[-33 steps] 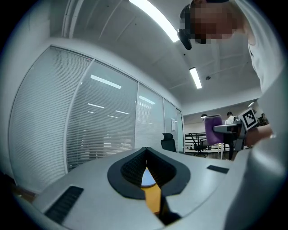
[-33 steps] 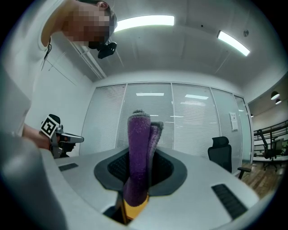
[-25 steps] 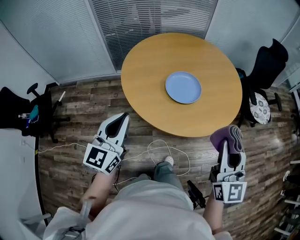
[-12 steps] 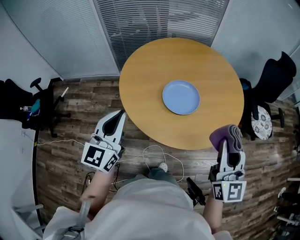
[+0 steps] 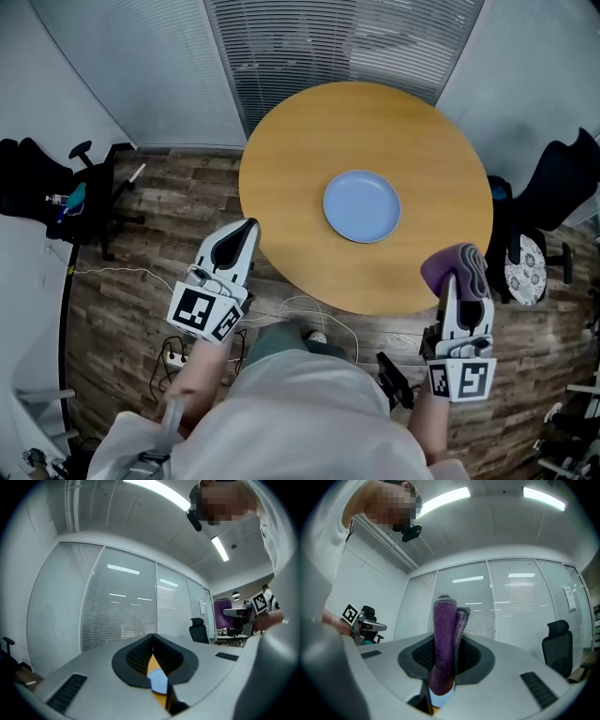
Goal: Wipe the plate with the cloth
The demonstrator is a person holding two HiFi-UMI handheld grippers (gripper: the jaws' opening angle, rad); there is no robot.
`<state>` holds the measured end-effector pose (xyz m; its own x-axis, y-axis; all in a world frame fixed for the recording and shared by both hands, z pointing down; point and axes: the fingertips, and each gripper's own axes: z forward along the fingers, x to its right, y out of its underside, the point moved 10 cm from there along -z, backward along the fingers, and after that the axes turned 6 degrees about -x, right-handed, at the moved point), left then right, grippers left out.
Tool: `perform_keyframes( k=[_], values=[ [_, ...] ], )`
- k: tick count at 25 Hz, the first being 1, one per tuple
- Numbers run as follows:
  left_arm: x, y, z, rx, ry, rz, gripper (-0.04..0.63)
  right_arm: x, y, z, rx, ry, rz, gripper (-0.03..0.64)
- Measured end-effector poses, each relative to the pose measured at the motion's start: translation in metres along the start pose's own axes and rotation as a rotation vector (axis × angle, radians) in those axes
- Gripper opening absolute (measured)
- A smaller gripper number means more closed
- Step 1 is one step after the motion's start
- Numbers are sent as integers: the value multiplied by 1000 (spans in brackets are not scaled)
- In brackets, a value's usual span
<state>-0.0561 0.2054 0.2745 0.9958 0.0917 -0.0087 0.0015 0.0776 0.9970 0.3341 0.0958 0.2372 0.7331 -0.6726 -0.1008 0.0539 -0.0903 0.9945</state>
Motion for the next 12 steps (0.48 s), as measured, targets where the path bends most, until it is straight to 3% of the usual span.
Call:
perform_keyframes(
  k=[12],
  values=[
    [-11, 3, 39, -26, 34, -2, 11, 15, 4, 16, -18, 29, 0, 91]
  ],
)
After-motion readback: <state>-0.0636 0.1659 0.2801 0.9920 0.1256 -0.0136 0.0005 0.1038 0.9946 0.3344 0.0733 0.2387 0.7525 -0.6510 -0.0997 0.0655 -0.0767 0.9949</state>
